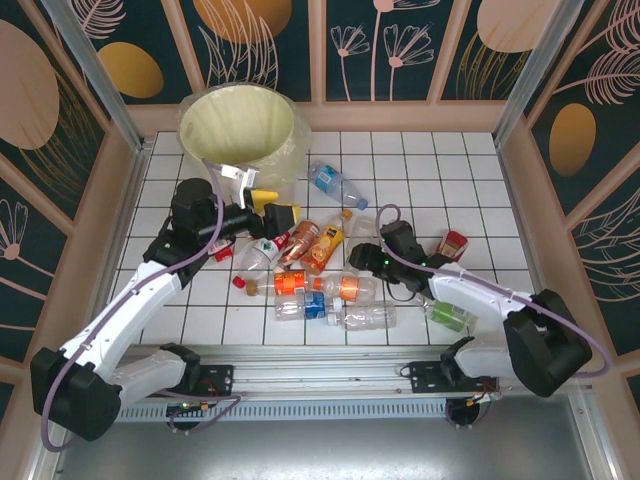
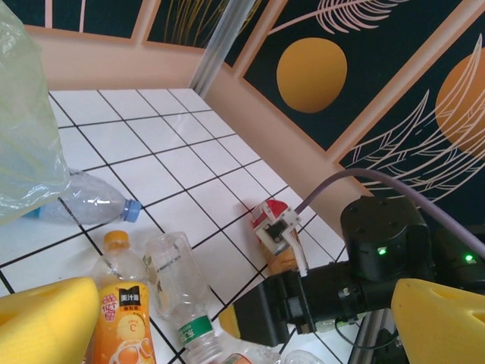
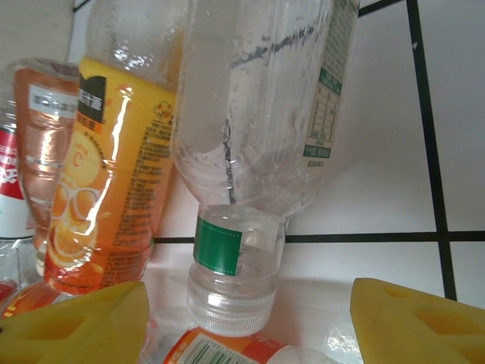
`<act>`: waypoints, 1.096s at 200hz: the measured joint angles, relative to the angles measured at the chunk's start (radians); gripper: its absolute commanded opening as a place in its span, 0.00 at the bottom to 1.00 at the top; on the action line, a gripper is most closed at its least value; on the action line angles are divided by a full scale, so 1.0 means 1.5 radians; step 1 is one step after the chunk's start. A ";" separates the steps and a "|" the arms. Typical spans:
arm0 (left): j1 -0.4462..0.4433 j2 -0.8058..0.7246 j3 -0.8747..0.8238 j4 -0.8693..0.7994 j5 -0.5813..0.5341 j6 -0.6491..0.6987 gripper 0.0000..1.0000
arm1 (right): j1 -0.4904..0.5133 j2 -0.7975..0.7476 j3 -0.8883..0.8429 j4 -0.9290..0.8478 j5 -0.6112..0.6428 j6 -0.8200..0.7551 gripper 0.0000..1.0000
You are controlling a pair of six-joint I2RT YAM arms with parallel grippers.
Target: Put the plastic bottles in the bin
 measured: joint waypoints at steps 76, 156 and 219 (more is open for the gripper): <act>-0.001 0.001 -0.003 -0.007 0.005 0.000 0.99 | 0.028 0.096 0.012 0.042 0.021 0.034 0.68; -0.001 0.007 0.008 -0.015 -0.012 -0.024 0.99 | 0.036 0.164 0.033 0.078 0.037 0.044 0.57; -0.001 -0.002 -0.022 0.081 0.055 -0.051 0.99 | 0.026 0.151 0.025 0.094 0.049 0.039 0.47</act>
